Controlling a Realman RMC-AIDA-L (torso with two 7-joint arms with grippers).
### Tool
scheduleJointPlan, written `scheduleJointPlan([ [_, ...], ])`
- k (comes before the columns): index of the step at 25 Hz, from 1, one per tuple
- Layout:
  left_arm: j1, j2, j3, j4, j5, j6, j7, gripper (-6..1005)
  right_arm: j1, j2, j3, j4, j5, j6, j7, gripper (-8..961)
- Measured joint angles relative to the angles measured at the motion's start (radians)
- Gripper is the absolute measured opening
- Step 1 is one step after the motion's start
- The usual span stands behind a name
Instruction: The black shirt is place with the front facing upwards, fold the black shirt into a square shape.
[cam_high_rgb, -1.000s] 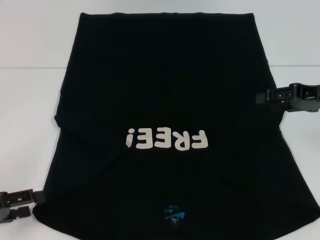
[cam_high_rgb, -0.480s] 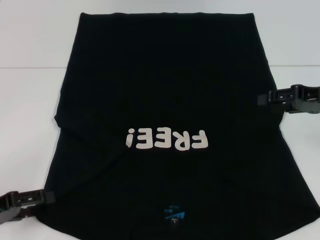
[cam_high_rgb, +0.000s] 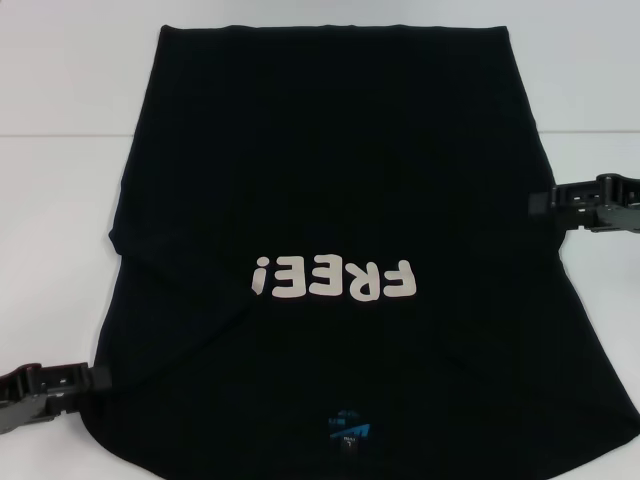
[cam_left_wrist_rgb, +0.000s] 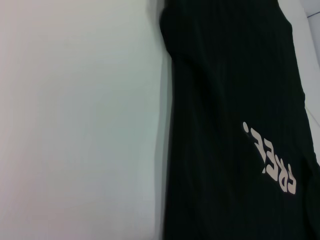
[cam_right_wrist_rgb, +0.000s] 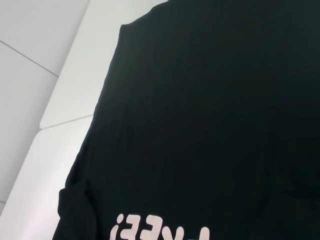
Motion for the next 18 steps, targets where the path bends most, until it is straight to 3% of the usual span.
scheduleJointPlan([
  [2,-0.001,0.001,0.003,0.001,0.005,0.0,-0.007,652,-0.004,-0.001,0.001,0.0,0.0,-0.001,-0.003,637],
  [13,-0.008,0.004,0.015,0.001,0.016,-0.011,-0.024,413,-0.012,-0.004,0.004,0.0,0.012,-0.004,-0.009,625],
  [18,-0.006,0.004,0.015,0.001,0.016,-0.009,-0.016,238,-0.017,-0.005,0.02,0.0,0.012,0.0,-0.012,619],
])
